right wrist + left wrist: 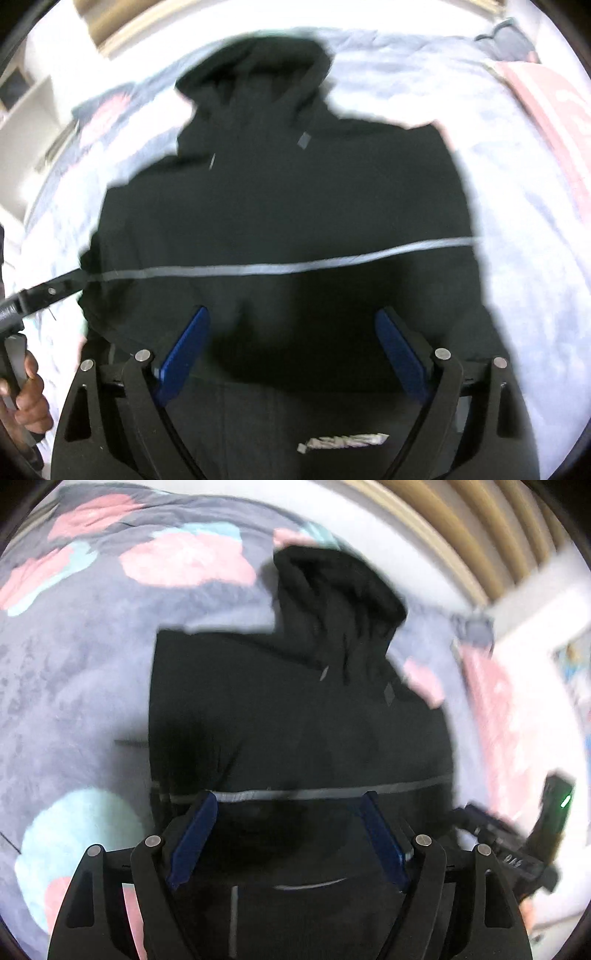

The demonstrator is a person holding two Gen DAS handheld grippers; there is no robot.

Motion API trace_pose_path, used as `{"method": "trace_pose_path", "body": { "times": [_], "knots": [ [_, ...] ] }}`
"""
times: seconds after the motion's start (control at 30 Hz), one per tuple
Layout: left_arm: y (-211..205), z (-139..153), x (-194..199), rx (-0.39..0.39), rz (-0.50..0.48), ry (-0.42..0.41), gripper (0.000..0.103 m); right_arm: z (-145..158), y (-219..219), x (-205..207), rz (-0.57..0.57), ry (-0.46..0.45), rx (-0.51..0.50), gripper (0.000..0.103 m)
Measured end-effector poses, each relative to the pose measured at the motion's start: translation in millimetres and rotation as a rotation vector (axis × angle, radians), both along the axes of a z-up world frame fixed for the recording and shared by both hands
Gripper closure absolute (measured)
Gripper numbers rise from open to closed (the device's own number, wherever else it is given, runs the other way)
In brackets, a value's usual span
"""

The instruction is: Fold large clothes

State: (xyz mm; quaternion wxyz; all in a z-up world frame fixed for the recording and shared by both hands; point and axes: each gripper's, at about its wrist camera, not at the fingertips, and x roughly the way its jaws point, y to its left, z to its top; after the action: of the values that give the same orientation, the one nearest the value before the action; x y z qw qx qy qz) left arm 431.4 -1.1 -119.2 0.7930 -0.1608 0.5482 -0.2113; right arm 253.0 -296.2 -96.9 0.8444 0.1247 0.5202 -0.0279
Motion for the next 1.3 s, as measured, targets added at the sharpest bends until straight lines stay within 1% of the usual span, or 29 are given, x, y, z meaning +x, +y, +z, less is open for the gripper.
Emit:
{"method": "trace_pose_path", "body": {
  "times": [0.03,0.1,0.17,0.2,0.27,0.33,0.37,0.4,0.43,0.47,0.53,0.6,0.73,0.8,0.87,0.93,0.97,1.0,1.03,1.07,1.1,1.13,1.17,1.2,1.23,1.27,1.3],
  "knots": [
    [5.5,15.3,8.9,-0.033,0.023,-0.004,0.022,9.6,-9.5,0.2,-0.02,-0.01,0.016,0.007],
    [10.4,39.4,24.4,-0.058,0.065,-0.025,0.022,30.7,-32.0,9.9,-0.059,-0.037,0.064,0.006],
    [9.3,67.8,45.1,-0.073,0.099,-0.068,0.022,44.6,-48.9,29.4,-0.089,-0.054,0.072,0.006],
    [5.2,75.6,54.0,-0.067,0.101,-0.083,0.022,50.2,-55.2,44.5,-0.098,-0.064,0.08,0.006],
    [-7.5,88.4,75.4,-0.03,0.086,-0.12,0.022,55.7,-62.4,72.7,-0.103,-0.079,0.092,0.006],
    [-23.0,93.0,95.3,0.035,0.051,-0.156,0.022,57.7,-62.3,104.9,-0.088,-0.098,0.09,0.006],
    [-27.6,92.7,103.1,0.058,0.041,-0.168,0.022,58.1,-59.8,122.4,-0.077,-0.111,0.066,0.006],
    [-35.8,90.6,117.1,0.087,0.03,-0.181,0.022,57.4,-56.8,138.3,-0.069,-0.12,0.029,0.006],
    [-43.9,86.8,129.8,0.111,0.02,-0.188,0.022,57.1,-53.6,148.1,-0.067,-0.128,0.001,0.01],
    [-51.7,81.7,143.3,0.135,0.013,-0.191,0.022,54.9,-51.4,162.6,-0.061,-0.134,-0.017,0.017],
    [-61.3,71.4,169.9,0.168,0.007,-0.188,0.022,47.3,-48.2,193.5,-0.041,-0.121,-0.008,0.02],
    [-71.3,58.5,193.7,0.189,-0.003,-0.188,0.022,38.2,-48.2,219.8,-0.031,-0.115,-0.002,0.02],
    [-87.8,22.3,242.1,0.238,-0.001,-0.153,0.022,13.4,-54.0,257.2,-0.068,-0.076,-0.067,0.02],
    [-89.9,4.9,259.8,0.241,0.016,-0.128,0.022,-1.5,-58.0,273.4,-0.083,-0.061,-0.075,0.02],
    [-91.9,-11.4,274.3,0.237,0.04,-0.13,0.022,-17.4,-62.1,287.9,-0.088,-0.046,-0.055,0.02],
    [-98.9,-24.5,285.0,0.239,0.026,-0.132,0.022,-32.5,-62.3,302.3,-0.089,-0.033,-0.054,0.02],
    [-104.6,-30.9,290.4,0.264,0.019,-0.131,0.022,-40.1,-60.8,310.1,-0.092,-0.028,-0.063,0.02],
    [-112.6,-38.7,297.0,0.315,0.007,-0.135,0.022,-46.0,-59.6,316.0,-0.097,-0.024,-0.073,0.02],
    [-117.2,-43.8,303.2,0.351,0.003,-0.144,0.022,-52.4,-57.5,322.5,-0.106,-0.018,-0.084,0.03],
    [-117.5,-47.4,312.7,0.4,0.032,-0.168,0.031,-58.9,-56.2,330.2,-0.114,-0.008,-0.079,0.05],
    [-112.3,-46.0,318.4,0.42,0.071,-0.186,0.044,-67.6,-55.5,338.7,-0.115,0.014,-0.05,0.067],
    [-100.5,-43.2,327.8,0.385,0.109,-0.178,0.055,-73.6,-56.9,344.3,-0.123,0.038,-0.035,0.095],
    [-81.3,-37.5,336.9,0.26,0.139,-0.143,0.056,-70.0,-63.9,343.2,-0.162,0.025,-0.044,0.095],
    [-62.3,-28.5,339.0,0.13,0.155,-0.127,0.056,-61.8,-72.0,337.4,-0.192,-0.012,-0.031,0.095],
    [-48.2,-19.1,335.9,0.045,0.158,-0.132,0.056,-49.1,-84.5,325.7,-0.23,-0.073,0.008,0.096],
    [-37.7,-9.4,328.6,-0.019,0.147,-0.149,0.055,-37.8,-98.6,310.7,-0.262,-0.128,0.078,0.095],
    [-30.7,-2.1,317.3,-0.07,0.127,-0.167,0.053,-33.9,-105.9,300.9,-0.276,-0.153,0.124,0.094]
  ]
}}
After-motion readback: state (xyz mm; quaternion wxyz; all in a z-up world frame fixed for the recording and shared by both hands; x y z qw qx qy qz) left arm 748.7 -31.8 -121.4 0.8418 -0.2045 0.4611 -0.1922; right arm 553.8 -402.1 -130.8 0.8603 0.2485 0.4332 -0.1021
